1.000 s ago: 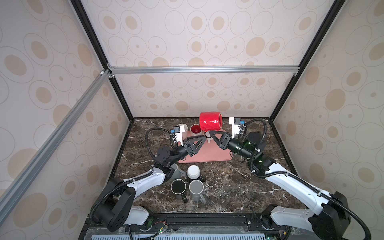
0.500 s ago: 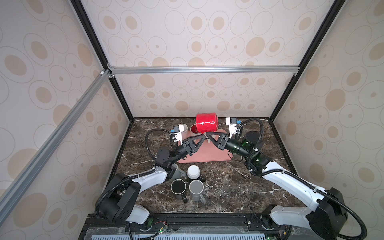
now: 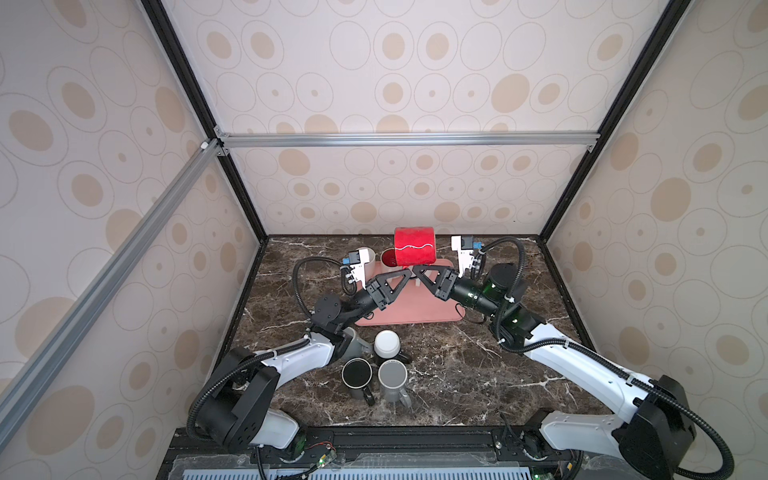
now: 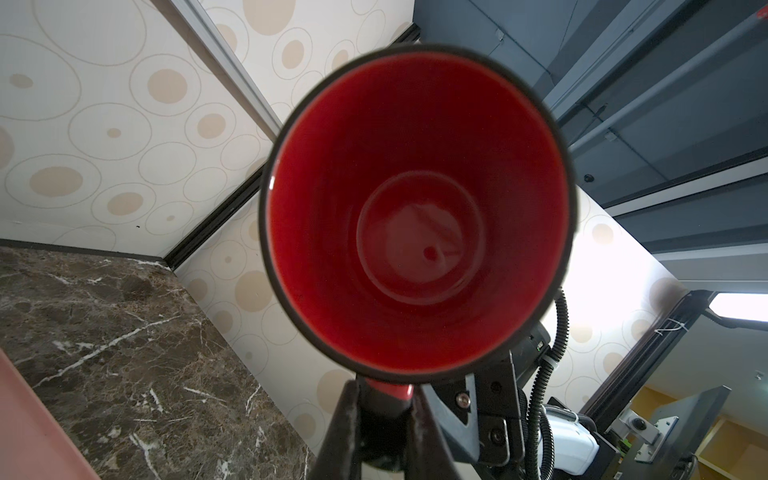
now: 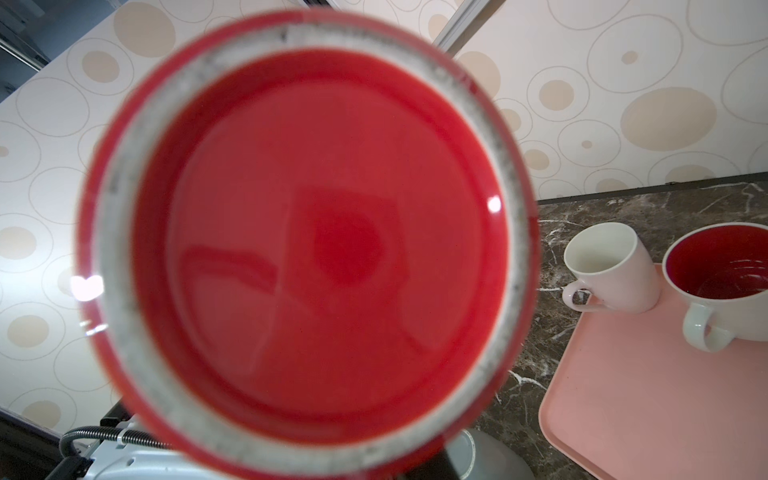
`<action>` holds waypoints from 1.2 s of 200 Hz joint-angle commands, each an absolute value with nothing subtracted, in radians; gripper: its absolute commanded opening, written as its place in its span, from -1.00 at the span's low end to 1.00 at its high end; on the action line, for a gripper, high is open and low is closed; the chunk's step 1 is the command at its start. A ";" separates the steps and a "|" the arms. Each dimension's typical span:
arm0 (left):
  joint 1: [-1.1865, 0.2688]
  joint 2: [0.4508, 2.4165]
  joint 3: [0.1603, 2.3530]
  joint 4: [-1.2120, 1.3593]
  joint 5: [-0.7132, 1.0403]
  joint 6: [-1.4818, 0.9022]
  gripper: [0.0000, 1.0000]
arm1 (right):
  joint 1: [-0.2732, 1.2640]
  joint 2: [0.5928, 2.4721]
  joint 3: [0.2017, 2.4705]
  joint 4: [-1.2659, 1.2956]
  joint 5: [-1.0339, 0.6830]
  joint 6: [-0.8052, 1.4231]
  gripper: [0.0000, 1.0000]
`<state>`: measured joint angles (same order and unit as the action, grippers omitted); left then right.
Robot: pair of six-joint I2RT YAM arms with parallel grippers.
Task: Turn the mug right side up
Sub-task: 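Close the left gripper on the red mug while the right gripper opens, then carry the upright red mug onto the tray with the left gripper while right withdraws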
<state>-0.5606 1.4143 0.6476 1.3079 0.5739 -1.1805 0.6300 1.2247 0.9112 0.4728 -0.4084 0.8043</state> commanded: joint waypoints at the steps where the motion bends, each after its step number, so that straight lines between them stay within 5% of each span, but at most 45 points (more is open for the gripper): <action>1: -0.565 1.361 0.705 1.198 0.537 -1.089 -1.00 | 0.642 1.144 0.891 0.494 -0.342 0.763 -0.39; 24: -0.576 1.316 0.734 1.041 0.490 -1.001 -1.00 | 0.641 1.080 0.862 0.416 -0.263 0.713 -0.06; 48: -0.588 1.293 0.785 0.858 0.428 -0.918 -1.00 | 0.641 0.999 0.840 0.289 -0.154 0.657 0.05; 139: -0.728 1.488 1.154 0.308 0.152 -0.668 -1.00 | 0.640 0.766 0.850 -0.283 0.399 0.579 0.08; 240: -0.818 1.946 1.664 -0.022 -0.140 -0.617 -1.00 | 0.641 0.556 0.787 -0.467 0.589 0.595 0.07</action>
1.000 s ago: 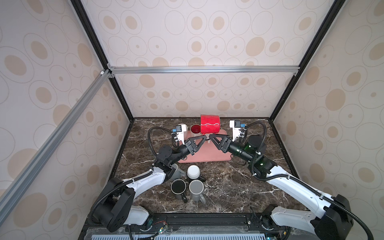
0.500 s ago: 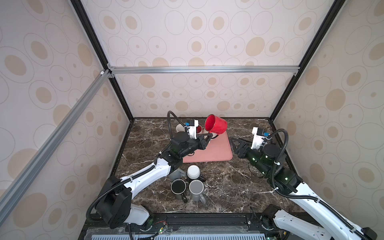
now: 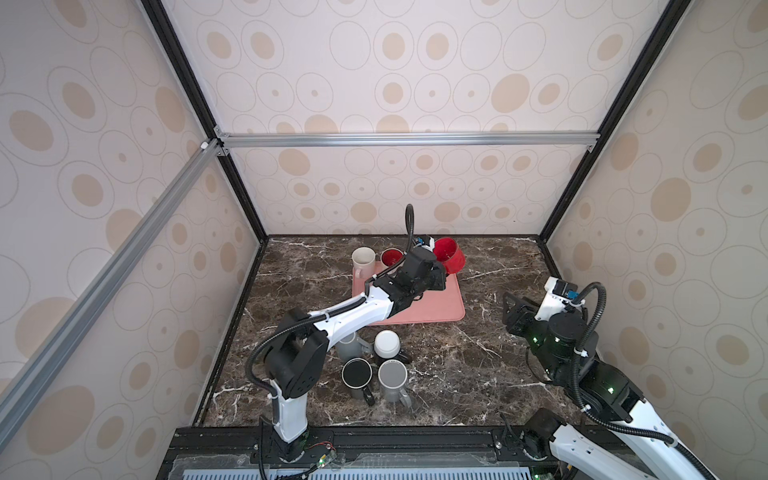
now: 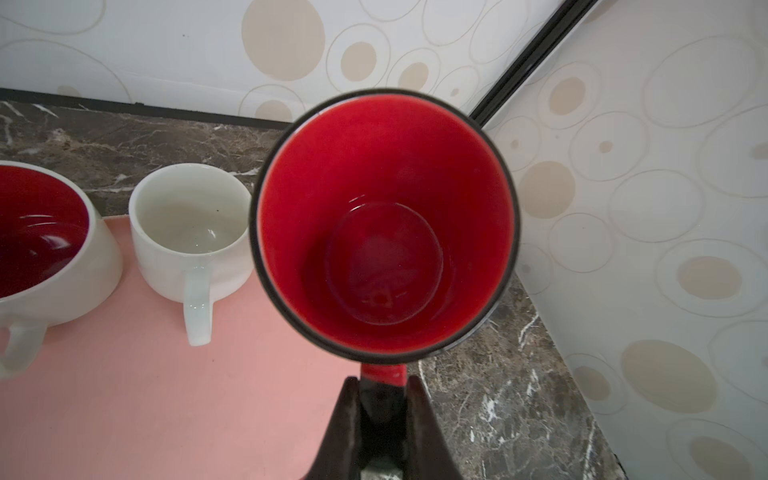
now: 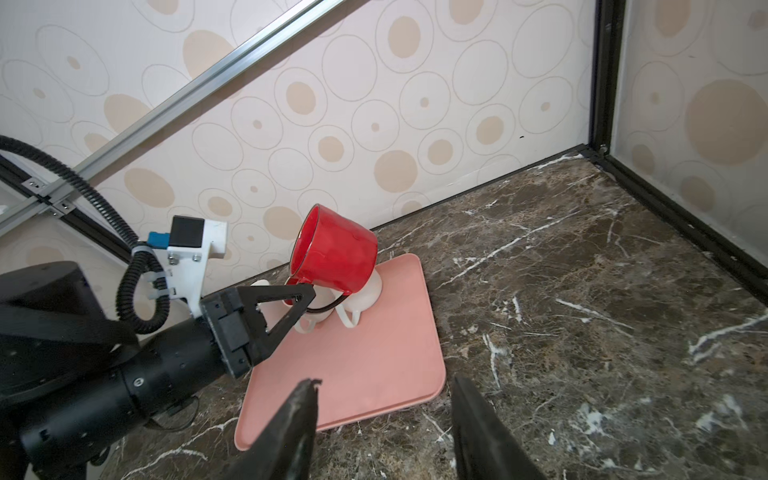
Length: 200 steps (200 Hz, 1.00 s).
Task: Turn the mug right side up
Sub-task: 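Carry the upright red mug onto the tray with the left gripper while right withdraws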
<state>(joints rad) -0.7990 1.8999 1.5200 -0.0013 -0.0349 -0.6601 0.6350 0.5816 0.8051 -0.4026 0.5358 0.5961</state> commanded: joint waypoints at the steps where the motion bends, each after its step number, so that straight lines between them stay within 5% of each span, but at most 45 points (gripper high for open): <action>1: -0.819 1.950 1.667 -0.025 -0.143 -0.616 -1.00 | 0.641 0.554 0.787 -0.468 0.589 0.594 0.07; 153: -0.808 2.484 2.346 -0.408 -0.297 -0.593 -1.00 | 0.641 0.414 0.747 -0.581 0.645 0.578 0.08; 200: -0.792 2.504 2.362 -0.450 -0.331 -0.614 -1.00 | 0.640 0.407 0.744 -0.585 0.658 0.571 0.08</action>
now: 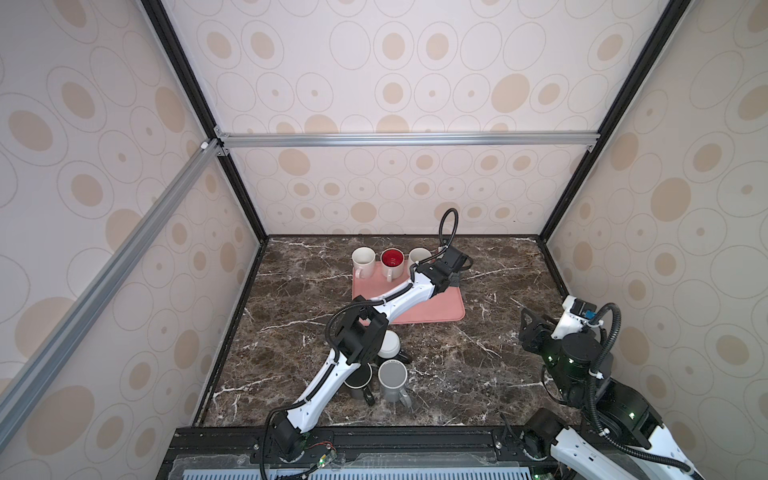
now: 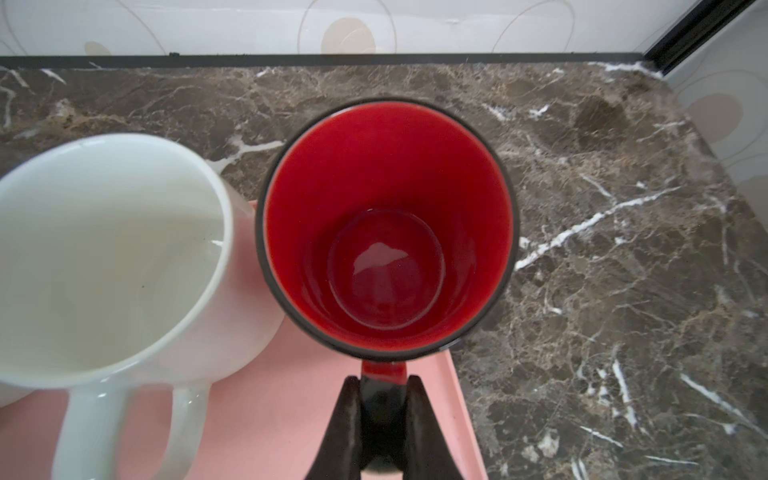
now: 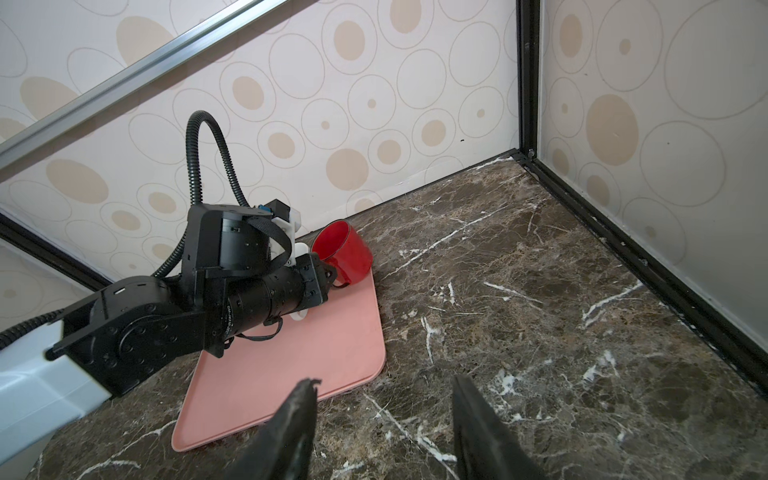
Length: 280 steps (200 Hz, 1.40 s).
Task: Turn the mug right side up
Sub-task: 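Carry the upright red mug onto the tray with the left gripper while right withdraws, then open the left gripper and raise it off the red mug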
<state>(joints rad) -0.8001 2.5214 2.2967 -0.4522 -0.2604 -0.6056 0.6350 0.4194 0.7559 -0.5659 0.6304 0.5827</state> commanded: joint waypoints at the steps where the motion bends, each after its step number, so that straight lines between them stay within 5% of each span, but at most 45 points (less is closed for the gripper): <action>1: -0.792 2.505 2.362 -0.451 -0.332 -0.613 -1.00 | 0.640 0.407 0.744 -0.586 0.658 0.570 0.08; 155: -0.759 2.529 2.366 -0.471 -0.358 -0.624 -1.00 | 0.641 0.421 0.735 -0.580 0.655 0.571 0.09; 185: -0.759 2.530 2.361 -0.452 -0.328 -0.624 -0.45 | 0.640 0.428 0.734 -0.572 0.647 0.575 0.10; 280: -0.759 2.182 1.933 -0.094 -0.201 -0.671 -0.07 | 0.640 0.464 0.749 -0.578 0.576 0.572 0.14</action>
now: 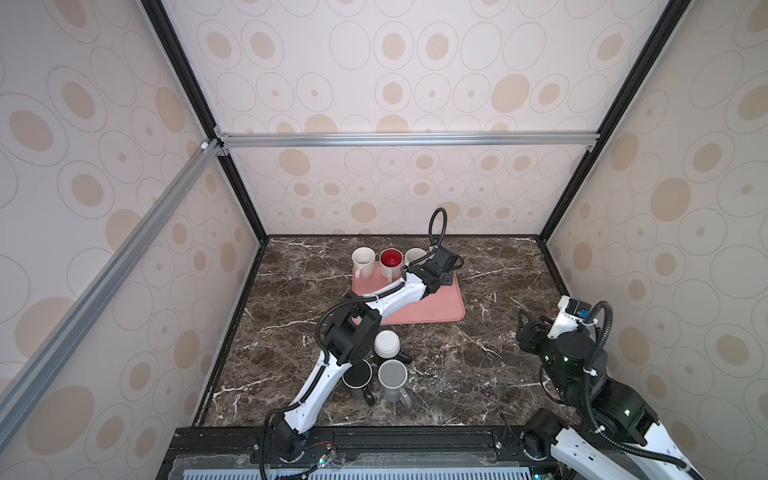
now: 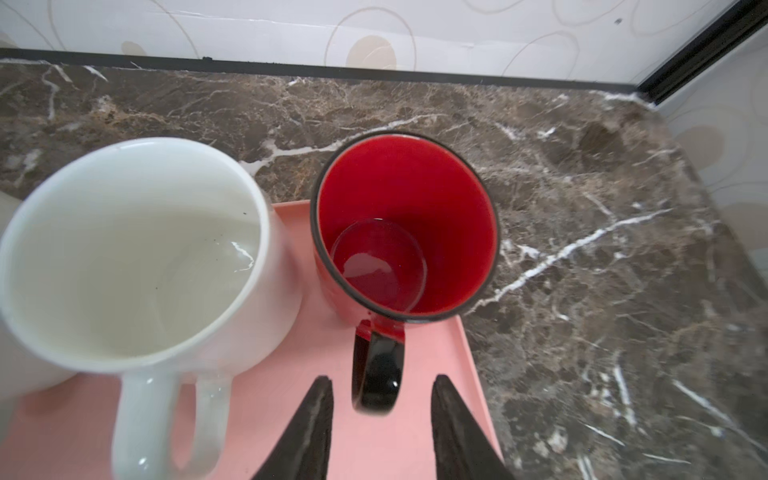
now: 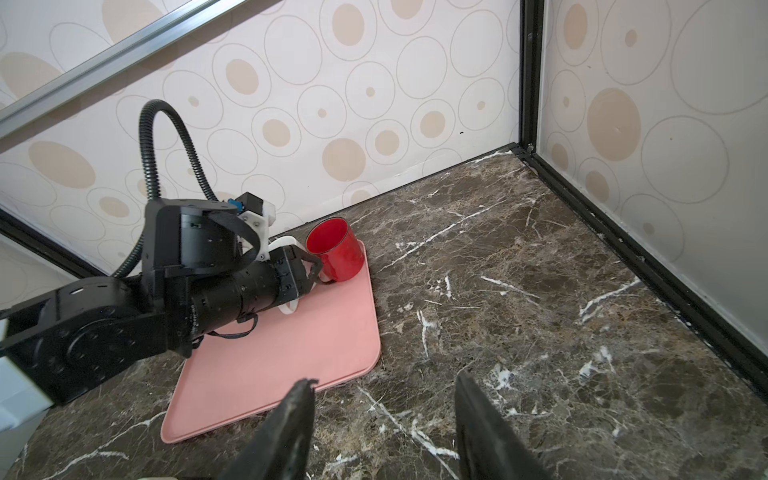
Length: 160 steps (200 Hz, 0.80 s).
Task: Turn the mug right side up
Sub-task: 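Open the left gripper and raise it off the red mug, then move the right gripper down onto the upside-down white mug's base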
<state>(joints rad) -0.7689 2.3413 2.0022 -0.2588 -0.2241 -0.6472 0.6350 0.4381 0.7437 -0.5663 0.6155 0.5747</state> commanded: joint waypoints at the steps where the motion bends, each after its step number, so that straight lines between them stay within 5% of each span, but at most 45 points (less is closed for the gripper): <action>1: -0.759 2.176 1.927 -0.090 -0.201 -0.671 -0.07 | 0.641 0.465 0.750 -0.578 0.574 0.572 0.14; 59: -0.752 1.847 1.553 0.098 -0.114 -0.649 0.26 | 0.640 0.575 0.710 -0.454 0.295 0.518 0.28; 116: -0.734 1.472 1.132 0.252 -0.130 -0.643 0.98 | 0.649 0.831 0.688 -0.293 -0.201 0.436 0.33; 160: -0.729 1.250 0.908 0.256 -0.185 -0.628 0.99 | 0.796 1.022 0.704 -0.266 -0.220 0.296 0.36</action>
<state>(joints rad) -0.7364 1.3479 0.9874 0.2100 -0.1402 -0.6498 0.7258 0.9459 0.6956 -0.3027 -0.1547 0.4053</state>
